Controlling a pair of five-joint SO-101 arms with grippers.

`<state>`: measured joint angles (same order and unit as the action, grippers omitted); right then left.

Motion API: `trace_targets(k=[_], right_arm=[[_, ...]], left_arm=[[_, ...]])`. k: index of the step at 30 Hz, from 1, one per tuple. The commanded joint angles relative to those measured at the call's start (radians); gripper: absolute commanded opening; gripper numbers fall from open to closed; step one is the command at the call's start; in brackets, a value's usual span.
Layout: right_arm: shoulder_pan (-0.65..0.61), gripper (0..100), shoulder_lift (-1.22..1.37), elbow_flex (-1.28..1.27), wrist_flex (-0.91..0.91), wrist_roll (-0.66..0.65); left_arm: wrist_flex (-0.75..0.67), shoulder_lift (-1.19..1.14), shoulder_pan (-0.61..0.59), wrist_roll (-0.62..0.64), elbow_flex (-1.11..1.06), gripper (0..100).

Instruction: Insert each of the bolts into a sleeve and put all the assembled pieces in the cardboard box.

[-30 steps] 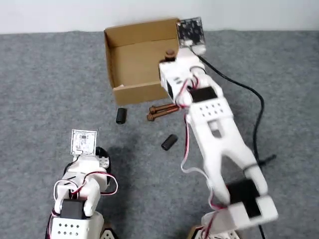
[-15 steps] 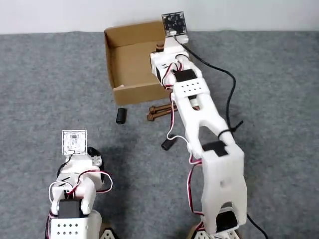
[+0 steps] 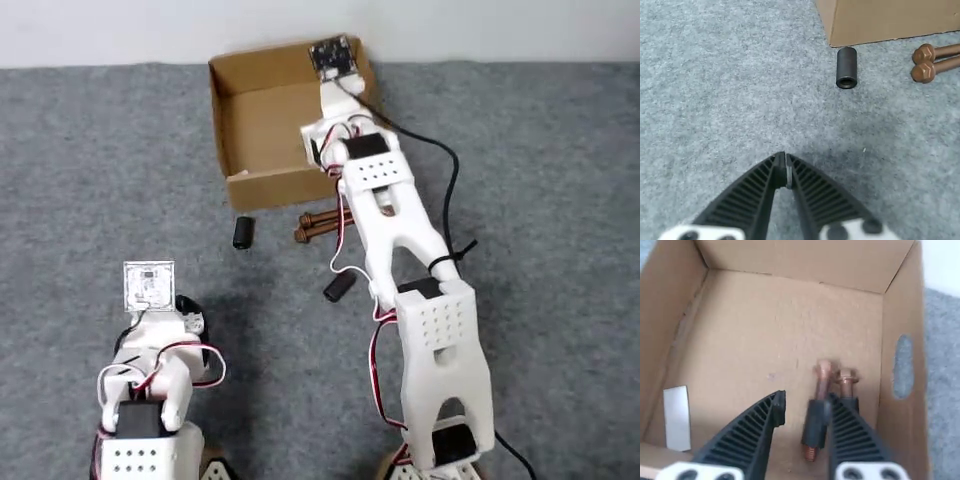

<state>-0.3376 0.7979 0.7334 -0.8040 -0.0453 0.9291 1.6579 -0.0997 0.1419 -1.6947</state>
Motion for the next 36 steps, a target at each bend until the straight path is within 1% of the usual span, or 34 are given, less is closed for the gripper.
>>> trace_targets(k=[1, 2, 4, 10, 16, 25, 32, 34, 36], right_arm=[[0.001, 2.1, -0.033, 0.150, -0.114, -0.006], [0.001, 0.4, -0.033, 0.184, -0.162, -0.006], [0.001, 1.6, -0.033, 0.252, -0.263, -0.006], [0.002, 0.9, -0.025, 0.437, -0.601, -0.005], [0.002, 0.9, -0.024, 0.517, -0.806, -0.011], [0.010, 0.9, -0.022, 0.522, -0.983, -0.026], [0.074, 0.9, 0.010, 0.496, -0.986, -0.230], [0.105, 0.9, 0.031, 0.482, -0.987, -0.229], [0.131, 1.1, 0.048, 0.462, -0.989, -0.193]], left_arm=[[-0.021, -0.003, -0.008, -0.011, 0.005, 1], [-0.021, -0.003, -0.008, -0.011, 0.005, 1], [-0.021, -0.003, -0.008, -0.011, 0.005, 1], [-0.021, -0.003, -0.008, -0.011, 0.005, 1], [-0.021, -0.003, -0.009, -0.011, 0.005, 1], [-0.021, -0.003, -0.011, -0.011, 0.005, 1], [-0.021, -0.003, -0.025, -0.011, 0.005, 1], [-0.021, -0.003, -0.028, -0.011, 0.005, 1], [-0.021, -0.003, -0.028, -0.011, 0.005, 1]])
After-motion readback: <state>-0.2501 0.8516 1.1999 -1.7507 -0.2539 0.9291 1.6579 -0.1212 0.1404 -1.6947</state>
